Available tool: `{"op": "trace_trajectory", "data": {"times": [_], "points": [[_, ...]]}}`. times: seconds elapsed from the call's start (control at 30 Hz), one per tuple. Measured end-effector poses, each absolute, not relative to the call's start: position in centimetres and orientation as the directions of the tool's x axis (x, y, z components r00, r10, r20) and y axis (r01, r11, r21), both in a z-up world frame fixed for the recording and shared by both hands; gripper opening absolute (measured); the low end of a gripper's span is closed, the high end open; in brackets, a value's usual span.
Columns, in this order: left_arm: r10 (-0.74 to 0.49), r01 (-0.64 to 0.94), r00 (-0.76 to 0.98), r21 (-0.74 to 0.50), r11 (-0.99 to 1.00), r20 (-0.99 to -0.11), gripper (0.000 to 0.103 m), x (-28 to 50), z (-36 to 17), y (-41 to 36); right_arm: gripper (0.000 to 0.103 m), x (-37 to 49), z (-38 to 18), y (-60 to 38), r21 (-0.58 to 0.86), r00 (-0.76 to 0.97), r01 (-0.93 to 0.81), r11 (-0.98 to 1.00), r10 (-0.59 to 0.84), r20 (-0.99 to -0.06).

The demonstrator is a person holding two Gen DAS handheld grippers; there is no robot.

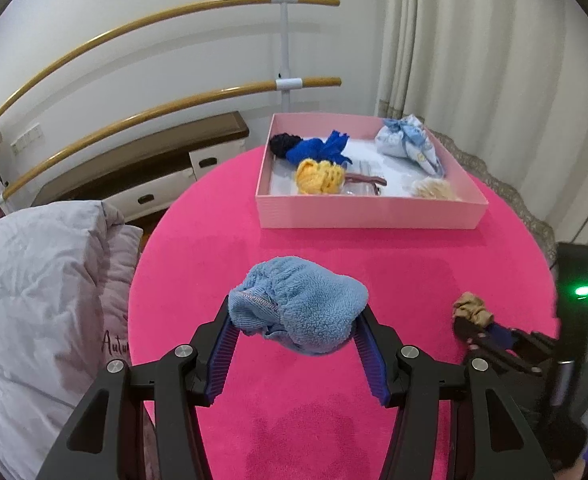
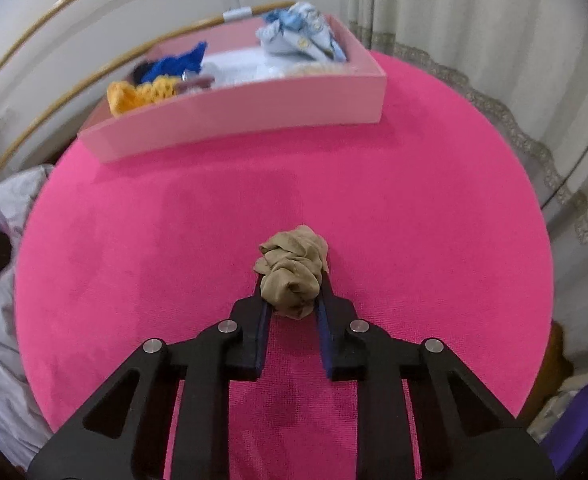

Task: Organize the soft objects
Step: 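Lift the light-blue cap with the left tool while the right tool lifts the scrunchie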

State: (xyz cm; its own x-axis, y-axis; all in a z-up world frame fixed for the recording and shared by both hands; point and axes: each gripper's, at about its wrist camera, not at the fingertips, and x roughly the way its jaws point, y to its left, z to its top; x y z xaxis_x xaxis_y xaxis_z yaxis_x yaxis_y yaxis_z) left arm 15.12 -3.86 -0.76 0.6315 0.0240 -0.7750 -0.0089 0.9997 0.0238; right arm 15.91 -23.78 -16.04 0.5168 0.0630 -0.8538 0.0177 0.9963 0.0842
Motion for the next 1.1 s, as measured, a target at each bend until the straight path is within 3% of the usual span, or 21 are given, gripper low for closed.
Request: {"op": "trace_trajectory", "data": {"times": [0.6, 1.1], "points": [[-0.021, 0.037, 0.716, 0.008, 0.999, -0.698, 0.052, 12.4, 2.7, -4.7, 0.018, 9.6, -3.4, -23.6, 0.055, 0.792, -0.004, 0.998, 0.036, -0.609], [-0.047, 0.057, 0.782, -0.003, 0.998, -0.622, 0.053, 8.2, 5.9, -4.2, 0.018, 8.6, -1.4, -22.8, 0.073, 0.830, -0.016, 0.997, 0.054, -0.555]]}}
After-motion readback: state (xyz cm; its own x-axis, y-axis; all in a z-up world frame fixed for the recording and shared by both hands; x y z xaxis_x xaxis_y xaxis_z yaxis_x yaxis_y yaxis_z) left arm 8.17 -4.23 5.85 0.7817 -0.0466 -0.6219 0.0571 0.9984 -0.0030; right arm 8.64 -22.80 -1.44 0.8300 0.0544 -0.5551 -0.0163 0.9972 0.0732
